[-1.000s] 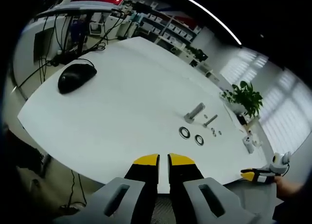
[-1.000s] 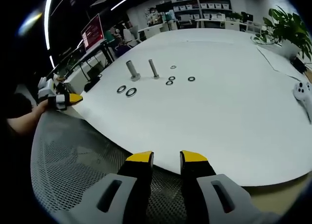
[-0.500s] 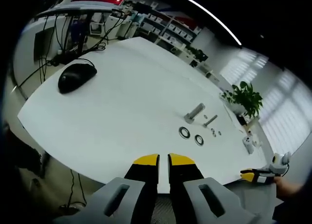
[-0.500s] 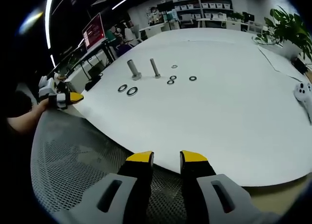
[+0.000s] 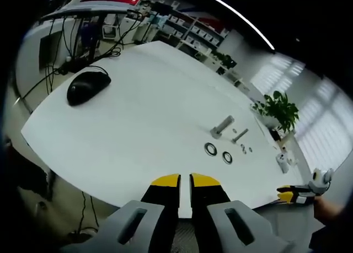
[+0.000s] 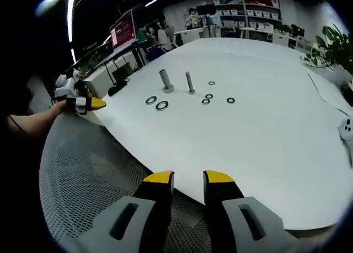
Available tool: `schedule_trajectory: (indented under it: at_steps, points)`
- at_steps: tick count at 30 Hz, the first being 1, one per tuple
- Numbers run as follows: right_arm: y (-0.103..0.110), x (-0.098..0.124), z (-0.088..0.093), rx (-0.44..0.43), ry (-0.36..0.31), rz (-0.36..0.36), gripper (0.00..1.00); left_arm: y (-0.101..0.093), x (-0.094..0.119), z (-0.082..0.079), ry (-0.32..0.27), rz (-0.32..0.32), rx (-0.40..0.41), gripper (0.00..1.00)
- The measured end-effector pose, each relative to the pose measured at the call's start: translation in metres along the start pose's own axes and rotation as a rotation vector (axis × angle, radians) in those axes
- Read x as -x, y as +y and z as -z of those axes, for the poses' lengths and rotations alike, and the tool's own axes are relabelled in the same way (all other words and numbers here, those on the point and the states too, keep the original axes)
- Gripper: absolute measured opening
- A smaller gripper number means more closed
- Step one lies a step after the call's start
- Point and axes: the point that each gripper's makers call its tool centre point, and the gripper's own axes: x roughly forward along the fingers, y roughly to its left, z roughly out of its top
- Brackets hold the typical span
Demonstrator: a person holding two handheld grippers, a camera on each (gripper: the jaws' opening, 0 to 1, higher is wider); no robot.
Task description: Place the washer onto the threaded stud by aligning its center hole with the stud, sliding it down to the base, and recovering from edge contact or off-axis alignment until the washer reaches the visible bottom stop.
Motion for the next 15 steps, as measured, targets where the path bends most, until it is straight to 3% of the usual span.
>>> schedule_trajectory:
  at_steps: [8, 10, 15]
  points:
    - [-0.002, -0.004, -0.023, 0.019, -0.036, -0.042, 0.24, 0.000, 0.000, 0.000, 0.000, 0.001, 0.000, 0.04]
    - [-0.001, -0.007, -0.020, 0.113, 0.005, -0.040, 0.24, 0.000, 0.000, -0.001, -0.003, 0.001, 0.005, 0.04]
    - [0.012, -0.014, -0.024, 0.177, 0.057, -0.097, 0.23, -0.001, -0.001, 0.001, 0.008, 0.005, -0.007, 0.04]
